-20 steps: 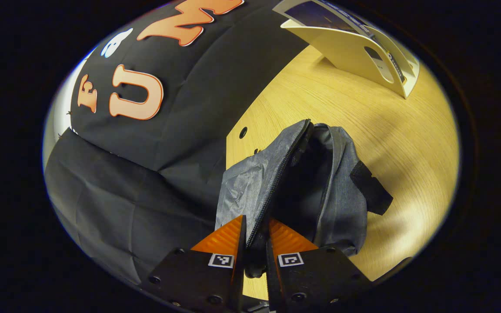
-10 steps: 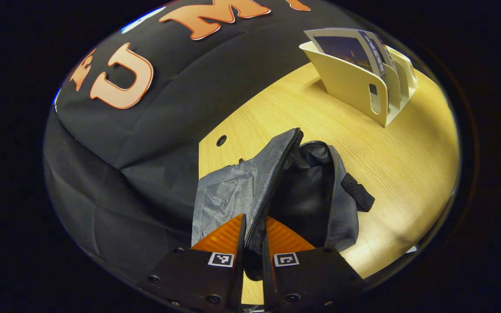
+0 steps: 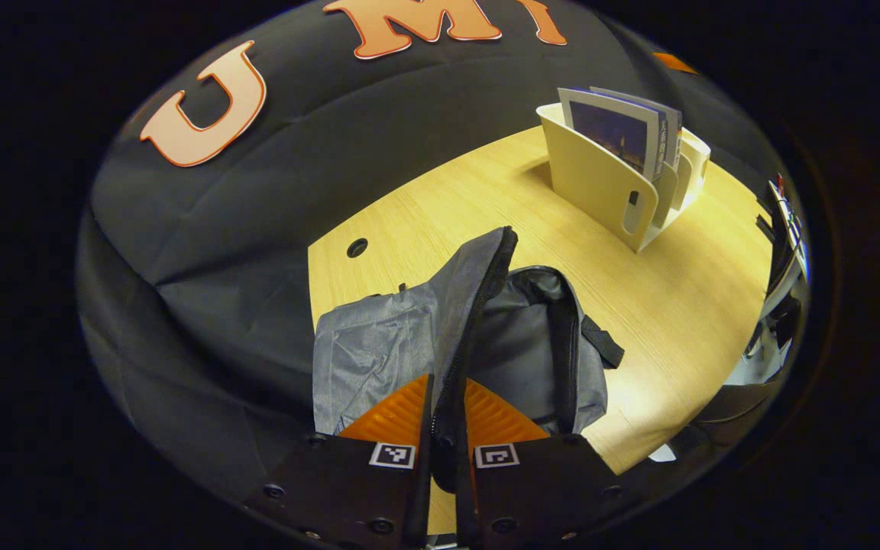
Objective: Open the schoolbag, grab two books from the bookshelf and put them into the schoolbag.
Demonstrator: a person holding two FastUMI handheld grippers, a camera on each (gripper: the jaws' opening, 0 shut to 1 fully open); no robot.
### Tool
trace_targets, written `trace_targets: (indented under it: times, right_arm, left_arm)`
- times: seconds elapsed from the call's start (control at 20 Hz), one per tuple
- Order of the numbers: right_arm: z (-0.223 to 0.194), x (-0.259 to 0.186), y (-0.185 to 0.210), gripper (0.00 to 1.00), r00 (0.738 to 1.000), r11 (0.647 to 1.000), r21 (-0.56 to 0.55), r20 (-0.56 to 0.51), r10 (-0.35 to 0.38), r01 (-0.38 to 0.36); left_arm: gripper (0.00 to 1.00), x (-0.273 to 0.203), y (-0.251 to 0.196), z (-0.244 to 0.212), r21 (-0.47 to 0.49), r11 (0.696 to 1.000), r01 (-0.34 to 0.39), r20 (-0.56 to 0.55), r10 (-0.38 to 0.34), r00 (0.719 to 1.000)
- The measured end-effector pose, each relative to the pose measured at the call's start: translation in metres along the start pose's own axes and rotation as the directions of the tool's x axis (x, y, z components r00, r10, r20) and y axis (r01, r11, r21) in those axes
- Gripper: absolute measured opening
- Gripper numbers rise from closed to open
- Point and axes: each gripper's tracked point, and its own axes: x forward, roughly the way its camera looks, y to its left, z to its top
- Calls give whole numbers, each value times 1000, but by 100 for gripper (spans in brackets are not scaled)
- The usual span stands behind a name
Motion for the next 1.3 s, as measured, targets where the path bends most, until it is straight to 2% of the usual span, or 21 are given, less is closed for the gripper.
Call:
trace_targets:
  times: [0.25,0.5,0.7,0.9,1.05,1.25,1.3]
  right_arm:
    - [-7,17,30,99,991,997,-66,-130,26,-35]
    - [-25,49,48,99,956,988,-122,-288,56,-95]
    - [-39,76,55,99,903,988,-60,-418,102,-140]
    - [-58,104,52,98,831,988,-27,-545,111,-150]
    - [-67,121,48,96,785,991,6,-610,110,-134]
    - [-86,138,44,86,717,993,51,-688,112,-106]
    - [-90,140,43,79,706,994,62,-699,110,-94]
  left_arm:
    - [14,-14,22,12,1,997,76,-6,-76,997]
    - [14,-19,37,12,-20,990,142,-59,-143,988]
    - [14,-22,46,19,-26,985,171,-80,-172,982]
    - [14,-16,48,15,-49,978,202,-152,-207,966]
    - [14,-13,50,17,-50,979,198,-175,-204,963]
    - [14,-11,46,20,-54,980,191,-190,-198,962]
    - [14,-11,46,21,-57,981,187,-192,-195,962]
